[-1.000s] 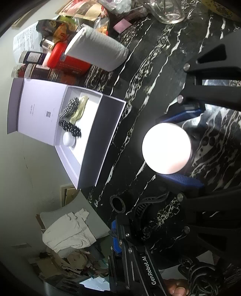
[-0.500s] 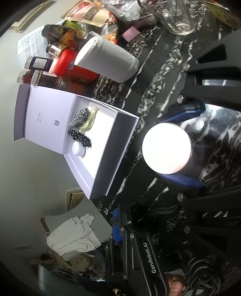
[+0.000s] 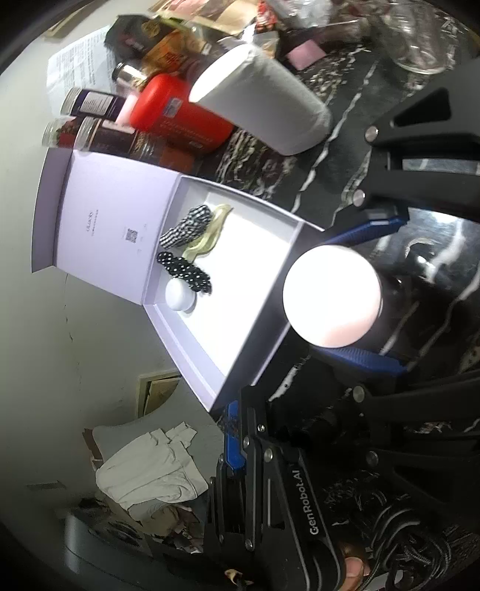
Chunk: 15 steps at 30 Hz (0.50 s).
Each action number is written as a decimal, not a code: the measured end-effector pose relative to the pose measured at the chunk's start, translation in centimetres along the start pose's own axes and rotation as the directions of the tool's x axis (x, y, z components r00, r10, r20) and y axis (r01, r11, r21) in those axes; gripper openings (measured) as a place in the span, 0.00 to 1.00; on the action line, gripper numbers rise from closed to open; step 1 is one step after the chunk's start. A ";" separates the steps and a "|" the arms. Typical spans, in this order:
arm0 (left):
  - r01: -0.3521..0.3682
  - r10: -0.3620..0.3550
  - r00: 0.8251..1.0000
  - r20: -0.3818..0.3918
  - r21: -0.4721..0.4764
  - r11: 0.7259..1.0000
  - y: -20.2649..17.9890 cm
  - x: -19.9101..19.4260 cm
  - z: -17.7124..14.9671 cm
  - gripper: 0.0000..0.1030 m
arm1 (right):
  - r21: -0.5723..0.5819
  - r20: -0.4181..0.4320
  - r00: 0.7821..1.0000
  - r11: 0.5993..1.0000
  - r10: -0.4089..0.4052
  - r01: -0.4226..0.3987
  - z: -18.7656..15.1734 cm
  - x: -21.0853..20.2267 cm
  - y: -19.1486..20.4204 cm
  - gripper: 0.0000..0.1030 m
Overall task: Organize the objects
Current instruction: 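Carry the bow clip and pink compact in both grippers over the lavender box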
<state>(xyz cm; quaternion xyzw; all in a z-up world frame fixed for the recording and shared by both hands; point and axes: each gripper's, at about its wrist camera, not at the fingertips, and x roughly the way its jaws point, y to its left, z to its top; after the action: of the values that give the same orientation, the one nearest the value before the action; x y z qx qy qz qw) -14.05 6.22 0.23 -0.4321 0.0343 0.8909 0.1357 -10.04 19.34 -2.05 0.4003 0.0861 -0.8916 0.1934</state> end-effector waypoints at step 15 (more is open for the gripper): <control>0.008 -0.008 1.000 0.013 0.029 1.000 1.0 3.2 5.0 0.15 | -0.048 0.016 0.999 0.998 0.033 -0.032 4.6 2.7 -1.1 0.50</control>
<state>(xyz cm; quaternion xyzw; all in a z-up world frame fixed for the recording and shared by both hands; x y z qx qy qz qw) -19.97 6.79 0.80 -0.4244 0.0445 0.8926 0.1458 -15.19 18.16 -1.02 0.3896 0.0994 -0.8892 0.2183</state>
